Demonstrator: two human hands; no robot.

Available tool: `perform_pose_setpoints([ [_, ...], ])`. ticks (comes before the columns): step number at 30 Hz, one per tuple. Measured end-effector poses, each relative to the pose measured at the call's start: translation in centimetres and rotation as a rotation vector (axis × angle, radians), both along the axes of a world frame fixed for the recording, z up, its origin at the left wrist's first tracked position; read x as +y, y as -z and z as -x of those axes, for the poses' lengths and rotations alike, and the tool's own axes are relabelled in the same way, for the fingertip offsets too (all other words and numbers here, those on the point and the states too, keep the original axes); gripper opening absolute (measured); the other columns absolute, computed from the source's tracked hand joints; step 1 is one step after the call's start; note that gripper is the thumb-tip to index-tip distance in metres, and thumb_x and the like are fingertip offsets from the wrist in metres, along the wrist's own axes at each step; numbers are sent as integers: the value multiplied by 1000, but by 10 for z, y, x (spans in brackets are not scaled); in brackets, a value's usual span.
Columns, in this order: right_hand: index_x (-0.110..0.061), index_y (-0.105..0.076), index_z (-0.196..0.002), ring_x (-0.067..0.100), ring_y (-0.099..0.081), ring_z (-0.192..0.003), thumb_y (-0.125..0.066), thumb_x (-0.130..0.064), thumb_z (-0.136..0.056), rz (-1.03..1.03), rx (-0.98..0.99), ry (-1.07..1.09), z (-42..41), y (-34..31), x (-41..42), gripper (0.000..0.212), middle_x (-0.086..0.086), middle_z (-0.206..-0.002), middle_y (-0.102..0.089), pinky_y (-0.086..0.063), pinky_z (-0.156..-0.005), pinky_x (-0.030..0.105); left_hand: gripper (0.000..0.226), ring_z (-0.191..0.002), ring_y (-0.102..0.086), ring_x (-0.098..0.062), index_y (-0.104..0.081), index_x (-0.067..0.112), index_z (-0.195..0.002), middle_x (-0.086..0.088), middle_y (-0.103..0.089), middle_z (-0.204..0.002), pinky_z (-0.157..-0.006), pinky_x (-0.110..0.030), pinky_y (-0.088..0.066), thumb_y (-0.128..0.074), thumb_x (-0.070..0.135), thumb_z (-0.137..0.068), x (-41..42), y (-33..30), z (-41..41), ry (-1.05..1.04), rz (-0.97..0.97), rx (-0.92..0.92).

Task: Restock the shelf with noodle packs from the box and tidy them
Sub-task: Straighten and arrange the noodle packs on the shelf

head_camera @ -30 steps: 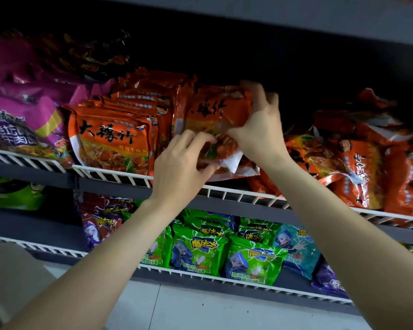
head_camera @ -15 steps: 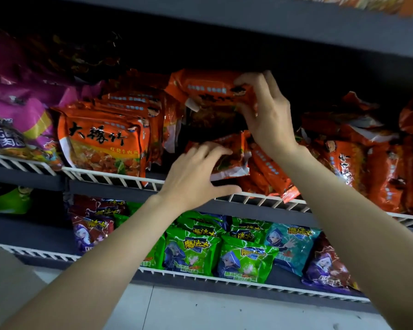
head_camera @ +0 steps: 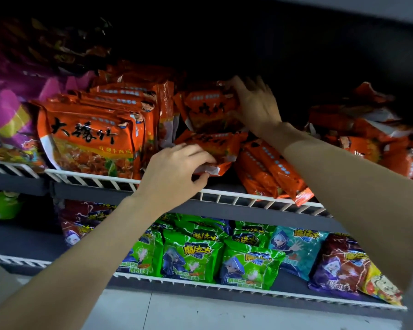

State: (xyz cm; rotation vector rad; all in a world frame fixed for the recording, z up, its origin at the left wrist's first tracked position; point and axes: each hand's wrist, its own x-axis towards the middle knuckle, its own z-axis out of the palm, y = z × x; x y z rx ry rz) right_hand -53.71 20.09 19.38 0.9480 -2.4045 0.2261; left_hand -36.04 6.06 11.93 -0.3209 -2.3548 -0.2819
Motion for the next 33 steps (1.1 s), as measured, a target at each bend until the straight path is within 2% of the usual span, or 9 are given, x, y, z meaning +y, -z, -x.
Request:
perform_pose_setpoints([
  [4,-1,-64,-109,41,-59,-94,-69,-8,-77,-245,355,175,10,11,-8,33,25,-113,-59,-50,-79,42,18,-83,-64,-12,-72,26,-91,13,-68,-93,-64,-32,-54,-61,30,-78,2,3,2,2,-52,15],
  [7,2,-51,-127,41,-56,-102,-55,-7,-89,-234,170,137,8,12,-11,40,24,-131,-47,-48,-70,39,21,-82,-63,-12,-72,27,-91,14,-68,-92,-63,-31,-54,-56,33,-79,2,2,2,-1,-62,19],
  [11,-18,-22,-147,41,-54,-107,-45,-10,-95,-264,28,43,4,12,-10,58,21,-149,-22,-43,-67,39,19,-82,-63,-12,-72,27,-91,14,-68,-92,-62,-31,-53,-58,31,-79,3,2,1,-8,-64,35],
  [14,-29,-31,-145,37,-34,-131,-49,-14,-95,-490,132,5,4,9,-13,56,13,-155,-13,-44,-90,44,16,-82,-64,-13,-72,26,-91,13,-68,-92,-62,-32,-54,-63,28,-78,3,3,3,-7,-43,60],
  [17,-33,-28,-147,32,-16,-141,-49,-19,-94,-570,133,62,9,8,-19,59,5,-155,-12,-23,-110,48,16,-84,-64,-14,-73,26,-93,12,-69,-93,-62,-32,-54,-64,29,-79,2,2,5,-15,-19,82],
  [22,-37,-40,-141,32,-27,-136,-44,-19,-97,-253,-63,-7,-8,-2,2,47,7,-150,-28,-29,-110,47,15,-85,-62,-16,-72,24,-94,10,-69,-93,-62,-32,-54,-64,30,-83,4,4,2,-76,-76,132],
  [26,-21,-62,-121,28,-61,-96,-48,-22,-95,224,-112,-120,-57,0,40,30,9,-116,-60,-51,-82,44,18,-88,-63,-23,-69,24,-99,8,-68,-98,-63,-36,-55,-65,33,-84,13,-1,8,-181,-193,108],
  [30,-26,-54,-129,19,-62,-81,-48,-37,-97,286,-306,-71,-94,9,54,34,1,-94,-64,-51,-75,33,15,-83,-64,-24,-68,17,-98,0,-67,-94,-66,-37,-53,-65,26,-86,22,-11,23,-211,-398,139],
  [33,-36,-41,-139,20,-67,-75,-36,-52,-97,350,-603,-40,-88,3,40,45,2,-105,-64,-54,-74,31,16,-91,-64,-22,-69,13,-99,-2,-67,-99,-76,-38,-53,-68,15,-83,32,-12,32,-153,-452,117],
])
